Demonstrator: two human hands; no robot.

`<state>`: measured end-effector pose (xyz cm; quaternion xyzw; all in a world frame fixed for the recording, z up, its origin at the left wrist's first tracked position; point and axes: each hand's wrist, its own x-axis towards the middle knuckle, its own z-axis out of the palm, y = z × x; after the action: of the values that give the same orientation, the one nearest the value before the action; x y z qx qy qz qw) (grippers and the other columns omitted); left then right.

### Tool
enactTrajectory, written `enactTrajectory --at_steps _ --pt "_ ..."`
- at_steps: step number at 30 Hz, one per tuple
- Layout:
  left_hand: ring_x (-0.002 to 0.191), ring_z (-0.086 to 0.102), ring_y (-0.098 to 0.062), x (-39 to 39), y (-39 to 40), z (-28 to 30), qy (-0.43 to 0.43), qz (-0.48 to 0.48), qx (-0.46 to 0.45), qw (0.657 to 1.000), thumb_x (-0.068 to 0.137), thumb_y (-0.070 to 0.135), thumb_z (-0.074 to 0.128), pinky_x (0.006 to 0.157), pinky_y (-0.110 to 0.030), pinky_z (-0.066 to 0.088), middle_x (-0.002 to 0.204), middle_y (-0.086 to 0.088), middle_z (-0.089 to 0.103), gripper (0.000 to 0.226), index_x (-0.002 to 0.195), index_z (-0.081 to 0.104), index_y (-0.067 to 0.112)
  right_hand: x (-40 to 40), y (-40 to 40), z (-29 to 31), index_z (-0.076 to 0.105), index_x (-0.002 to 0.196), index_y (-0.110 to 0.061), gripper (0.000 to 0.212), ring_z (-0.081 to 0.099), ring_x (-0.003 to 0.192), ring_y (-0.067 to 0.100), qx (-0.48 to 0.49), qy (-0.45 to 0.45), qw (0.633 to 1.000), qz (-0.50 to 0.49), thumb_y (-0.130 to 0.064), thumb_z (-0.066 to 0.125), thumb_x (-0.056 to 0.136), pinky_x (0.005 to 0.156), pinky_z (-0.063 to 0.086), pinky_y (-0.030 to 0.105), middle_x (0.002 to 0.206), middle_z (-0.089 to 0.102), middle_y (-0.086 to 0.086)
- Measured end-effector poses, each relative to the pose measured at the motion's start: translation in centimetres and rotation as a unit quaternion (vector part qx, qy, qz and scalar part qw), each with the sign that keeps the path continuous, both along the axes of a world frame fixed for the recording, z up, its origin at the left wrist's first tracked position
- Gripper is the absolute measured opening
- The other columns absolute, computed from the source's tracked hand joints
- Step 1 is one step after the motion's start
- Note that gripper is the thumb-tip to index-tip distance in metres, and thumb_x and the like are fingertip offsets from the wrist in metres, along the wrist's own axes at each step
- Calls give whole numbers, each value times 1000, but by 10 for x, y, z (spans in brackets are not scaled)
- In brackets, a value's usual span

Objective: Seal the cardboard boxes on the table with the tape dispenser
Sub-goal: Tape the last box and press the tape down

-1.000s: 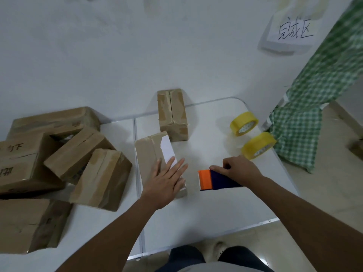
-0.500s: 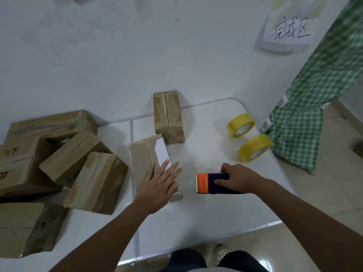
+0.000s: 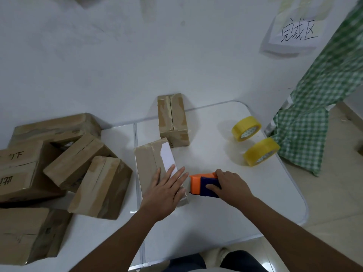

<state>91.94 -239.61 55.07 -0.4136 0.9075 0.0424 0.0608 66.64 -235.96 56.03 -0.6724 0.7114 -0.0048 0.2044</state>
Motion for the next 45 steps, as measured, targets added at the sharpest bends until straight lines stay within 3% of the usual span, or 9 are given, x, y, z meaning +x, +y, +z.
enactTrajectory --at_steps 8,13,17,22,25,28,30,35,45 --pt "153 -6 -19 1 0 1 -8 -2 0 1000 105 51 6 120 -56 13 165 7 4 58 158 11 28 13 -5 -4 47 103 -15 44 59 87 24 26 -11 999 -16 -58 47 93 72 45 32 99 63 5" --pt "153 -2 -18 4 5 1 0 -41 -10 999 106 48 10 120 -54 14 165 8 11 55 158 15 29 -20 -9 -3 46 111 -11 49 60 99 31 76 127 983 -106 -57 45 95 78 45 36 110 64 10" --pt "153 2 -20 4 1 2 -3 -53 -8 999 106 49 12 119 -56 19 164 7 15 55 157 19 28 -20 0 -17 45 112 -13 41 59 103 27 37 121 983 -131 -51 44 97 81 40 34 112 62 8" --pt "153 -1 -20 5 1 1 -10 -58 -6 998 107 48 11 119 -56 17 165 7 11 55 157 18 28 9 23 -42 36 139 -5 40 47 122 27 87 -56 979 -175 -18 42 101 100 35 34 136 49 13" --pt "153 1 -20 4 1 2 -9 -56 -6 998 107 48 11 119 -56 17 165 7 13 55 157 19 28 21 26 -37 45 137 -4 47 43 130 29 -7 -115 981 -154 3 49 91 108 32 35 140 47 12" --pt "153 2 -19 4 1 1 -6 -55 -1 998 106 48 11 119 -56 18 165 8 14 55 157 20 29 49 30 -19 53 132 -15 60 52 124 17 3 -439 871 -219 19 44 83 96 45 28 132 57 0" --pt "153 1 -19 4 1 2 -10 -58 -2 998 106 48 10 119 -56 17 165 7 13 55 157 21 29 62 34 -11 54 129 -26 57 52 120 6 94 -545 800 -234 14 48 87 86 47 23 127 60 -9" --pt "153 0 -19 4 1 3 -19 -58 -4 998 106 49 7 119 -56 16 165 7 11 57 157 22 28 60 40 -10 70 100 -12 11 58 90 13 106 -533 799 -259 -16 63 93 81 47 26 96 68 4" --pt "153 3 -20 4 2 2 -3 -59 -3 998 106 47 6 119 -55 16 165 7 14 56 156 23 29 36 33 10 66 93 -3 14 71 80 17 183 -536 794 -220 -16 62 94 67 54 23 85 74 11"
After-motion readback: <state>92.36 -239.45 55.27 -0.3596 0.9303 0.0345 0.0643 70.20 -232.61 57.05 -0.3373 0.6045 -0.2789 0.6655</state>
